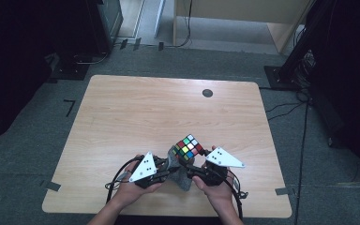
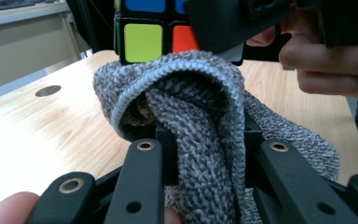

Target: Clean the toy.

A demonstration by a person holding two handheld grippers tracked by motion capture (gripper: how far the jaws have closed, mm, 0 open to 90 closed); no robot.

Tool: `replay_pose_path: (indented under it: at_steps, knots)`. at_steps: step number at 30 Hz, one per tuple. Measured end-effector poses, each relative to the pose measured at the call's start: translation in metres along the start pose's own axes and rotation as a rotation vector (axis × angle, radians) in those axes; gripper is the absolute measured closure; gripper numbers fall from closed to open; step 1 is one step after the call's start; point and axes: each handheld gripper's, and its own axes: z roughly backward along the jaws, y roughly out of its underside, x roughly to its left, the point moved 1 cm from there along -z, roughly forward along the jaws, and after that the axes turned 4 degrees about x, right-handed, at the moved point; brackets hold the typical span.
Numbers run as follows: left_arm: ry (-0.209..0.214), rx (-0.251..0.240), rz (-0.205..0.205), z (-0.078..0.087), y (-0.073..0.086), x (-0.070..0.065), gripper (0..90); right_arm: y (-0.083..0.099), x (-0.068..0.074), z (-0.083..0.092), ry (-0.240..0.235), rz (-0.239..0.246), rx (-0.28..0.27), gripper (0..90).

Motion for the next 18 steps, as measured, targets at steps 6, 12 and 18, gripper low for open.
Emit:
replay_pose_path:
  at_steps: [6,12,18]
  knots:
    - [-0.061,0.058,0.078,-0.005,0.002,0.005,68.3,0.003,0.016,-0.008,-0.038,0.051,0.027,34.5]
    - [-0.153,0.118,0.201,-0.001,0.009,0.026,60.2,0.004,-0.003,-0.004,0.072,0.030,0.039,34.5]
    - [-0.208,0.202,0.365,0.008,0.017,0.049,36.4,0.010,-0.008,-0.006,0.149,0.078,0.057,34.4]
